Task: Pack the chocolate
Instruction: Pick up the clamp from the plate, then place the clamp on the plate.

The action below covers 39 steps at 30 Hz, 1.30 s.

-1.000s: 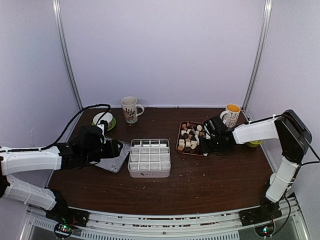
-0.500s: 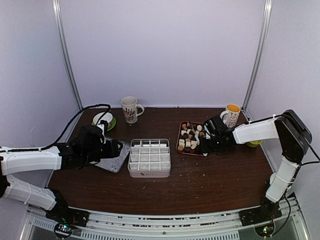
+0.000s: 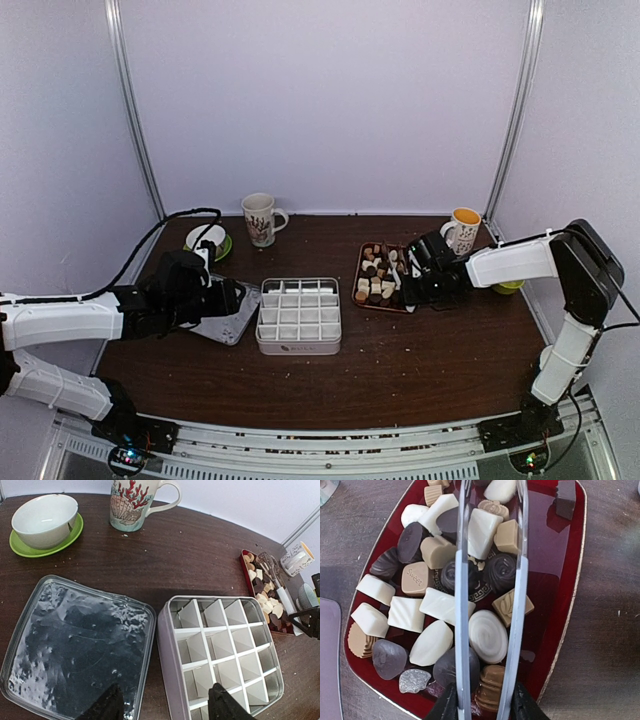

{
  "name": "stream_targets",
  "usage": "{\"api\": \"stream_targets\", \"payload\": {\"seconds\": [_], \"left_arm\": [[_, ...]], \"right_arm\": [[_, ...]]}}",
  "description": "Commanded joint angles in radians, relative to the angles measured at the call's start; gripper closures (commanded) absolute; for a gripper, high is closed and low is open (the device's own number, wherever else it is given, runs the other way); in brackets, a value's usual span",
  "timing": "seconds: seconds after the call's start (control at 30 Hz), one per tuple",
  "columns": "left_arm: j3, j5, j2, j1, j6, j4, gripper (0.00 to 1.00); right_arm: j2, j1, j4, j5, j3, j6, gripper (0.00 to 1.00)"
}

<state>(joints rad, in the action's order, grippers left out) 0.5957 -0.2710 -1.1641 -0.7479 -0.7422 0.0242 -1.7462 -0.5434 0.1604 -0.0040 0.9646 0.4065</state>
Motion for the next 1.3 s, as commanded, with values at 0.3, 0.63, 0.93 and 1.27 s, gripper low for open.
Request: {"api": "stream_targets", "payload": {"seconds": [0.3,0.63,0.93,1.27], "left_arm": [[0.028,-0.004,-0.005,0.0,0.012,-0.009,0.4],[0.057,0.017,-0.018,0.001,0.036,0.003,0.4],[0.073,0.016,-0.027,0.001,0.053,0.004,0.4],[0.093,0.019,-0.04,0.0,0.069,0.016,0.4]], "right_arm": [[0.142,0.003,0.019,-0.015,-0.017,-0.028,0.76],[0.292,0.003,0.054,-0.029,-0.102,-0.056,0.75],[0.433,0.002,0.235,-0.022,-0.154,-0.08,0.74],[0.467,0.002,0.388,-0.052,-0.181,-0.067,0.74]]}}
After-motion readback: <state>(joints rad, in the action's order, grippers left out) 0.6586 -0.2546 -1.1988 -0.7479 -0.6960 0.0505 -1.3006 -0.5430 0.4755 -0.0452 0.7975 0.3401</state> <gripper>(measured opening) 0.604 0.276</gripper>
